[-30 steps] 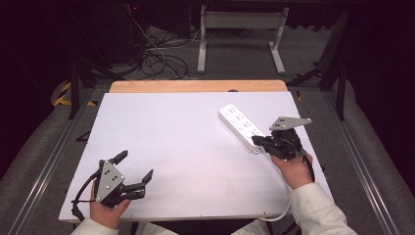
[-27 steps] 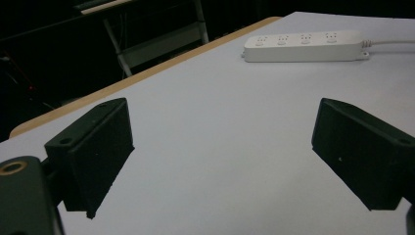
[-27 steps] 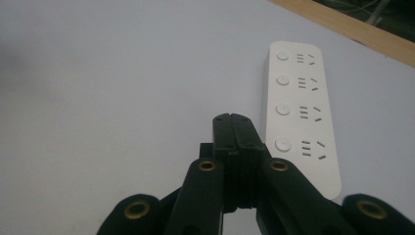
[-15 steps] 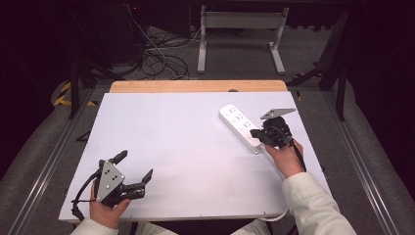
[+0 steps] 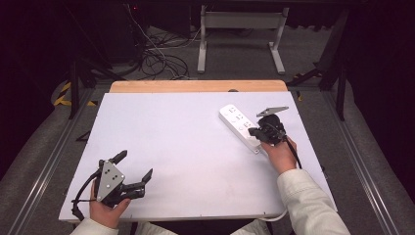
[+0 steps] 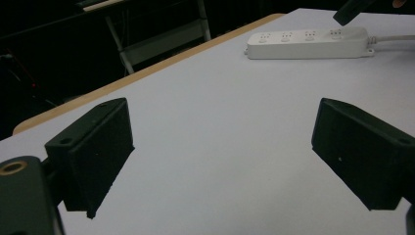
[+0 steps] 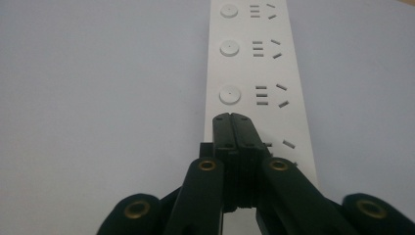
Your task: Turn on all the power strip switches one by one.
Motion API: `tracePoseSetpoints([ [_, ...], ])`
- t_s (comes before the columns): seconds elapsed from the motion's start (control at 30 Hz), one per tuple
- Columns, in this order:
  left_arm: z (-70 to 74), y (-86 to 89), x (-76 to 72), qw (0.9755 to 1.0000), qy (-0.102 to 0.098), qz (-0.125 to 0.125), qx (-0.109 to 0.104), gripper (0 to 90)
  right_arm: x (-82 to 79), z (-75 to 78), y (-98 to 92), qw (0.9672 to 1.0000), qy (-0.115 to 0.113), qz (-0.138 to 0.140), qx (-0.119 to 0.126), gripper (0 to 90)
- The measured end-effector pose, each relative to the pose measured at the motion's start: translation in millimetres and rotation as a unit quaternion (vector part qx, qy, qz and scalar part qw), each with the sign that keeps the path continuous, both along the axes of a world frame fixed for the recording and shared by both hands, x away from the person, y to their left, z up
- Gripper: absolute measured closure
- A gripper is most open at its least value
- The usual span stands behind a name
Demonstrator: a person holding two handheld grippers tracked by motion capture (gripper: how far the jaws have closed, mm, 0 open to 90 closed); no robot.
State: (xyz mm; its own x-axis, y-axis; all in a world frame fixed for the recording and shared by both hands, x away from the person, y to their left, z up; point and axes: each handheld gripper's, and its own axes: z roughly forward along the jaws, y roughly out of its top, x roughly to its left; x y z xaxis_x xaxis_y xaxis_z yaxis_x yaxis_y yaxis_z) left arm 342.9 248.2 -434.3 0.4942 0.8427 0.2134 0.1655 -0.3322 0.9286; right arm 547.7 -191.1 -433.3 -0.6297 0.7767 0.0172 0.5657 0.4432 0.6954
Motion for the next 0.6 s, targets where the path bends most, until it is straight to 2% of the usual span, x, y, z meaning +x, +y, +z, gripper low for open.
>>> tracePoseSetpoints([
  [0.23, -0.2, -0.1, -0.2, 1.0000, 0.001, 0.002, -0.003, 8.6, 6.9, -9.0, 5.1, 0.9999, 0.002, -0.007, -0.009, 90.0],
  [0.6, -0.2, 0.2, 0.0, 1.0000, 0.002, 0.003, -0.003, 8.6, 7.4, -13.4, 8.0, 0.9997, 0.005, -0.005, -0.021, 90.0],
])
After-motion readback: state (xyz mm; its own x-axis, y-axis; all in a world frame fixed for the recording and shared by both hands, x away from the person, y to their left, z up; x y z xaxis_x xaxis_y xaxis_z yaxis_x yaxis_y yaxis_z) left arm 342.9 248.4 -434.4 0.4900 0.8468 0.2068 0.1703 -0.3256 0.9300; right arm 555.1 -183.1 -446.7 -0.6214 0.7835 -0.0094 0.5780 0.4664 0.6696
